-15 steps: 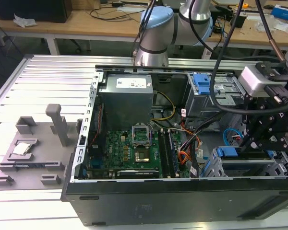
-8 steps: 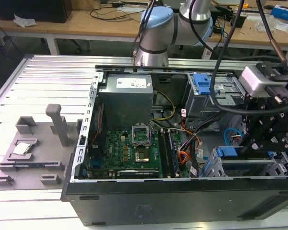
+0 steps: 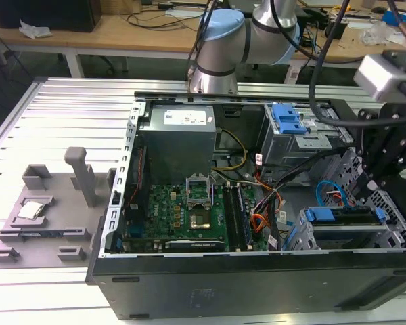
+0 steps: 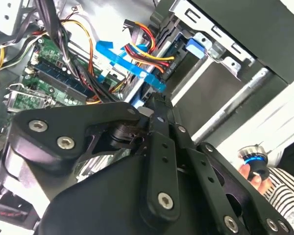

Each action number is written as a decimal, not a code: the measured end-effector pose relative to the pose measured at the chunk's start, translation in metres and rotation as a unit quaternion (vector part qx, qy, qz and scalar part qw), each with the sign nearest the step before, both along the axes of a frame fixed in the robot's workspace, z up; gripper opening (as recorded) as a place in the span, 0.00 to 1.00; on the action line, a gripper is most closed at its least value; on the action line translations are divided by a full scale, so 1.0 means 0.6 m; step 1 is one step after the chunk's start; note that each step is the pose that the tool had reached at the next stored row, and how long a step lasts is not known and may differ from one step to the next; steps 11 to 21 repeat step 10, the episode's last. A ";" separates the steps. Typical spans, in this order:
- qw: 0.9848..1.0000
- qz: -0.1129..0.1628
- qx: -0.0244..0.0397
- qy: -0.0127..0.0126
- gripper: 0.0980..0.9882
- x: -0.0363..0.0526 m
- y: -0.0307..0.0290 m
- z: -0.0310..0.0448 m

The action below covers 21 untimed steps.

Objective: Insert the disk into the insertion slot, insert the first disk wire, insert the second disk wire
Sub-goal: 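Insert the second disk wire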

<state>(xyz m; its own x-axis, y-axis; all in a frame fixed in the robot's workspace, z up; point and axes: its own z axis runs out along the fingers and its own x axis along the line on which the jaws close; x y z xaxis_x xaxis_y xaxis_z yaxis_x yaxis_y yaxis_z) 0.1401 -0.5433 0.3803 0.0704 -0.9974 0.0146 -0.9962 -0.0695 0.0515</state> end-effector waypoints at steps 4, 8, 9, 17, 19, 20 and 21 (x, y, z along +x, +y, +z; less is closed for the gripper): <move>1.000 0.000 0.000 0.000 0.01 0.000 0.0000 0.009; 1.000 0.000 0.000 0.000 0.01 0.000 0.0000 0.010; 1.000 0.000 0.000 0.000 0.01 0.000 0.0000 0.010; 1.000 0.000 0.000 0.000 0.01 0.000 0.0000 0.010; 1.000 0.000 0.000 0.000 0.01 0.000 0.0000 0.010; 1.000 0.000 0.000 0.000 0.01 0.000 0.0000 0.010; 1.000 0.000 0.000 0.000 0.01 0.000 0.0000 0.010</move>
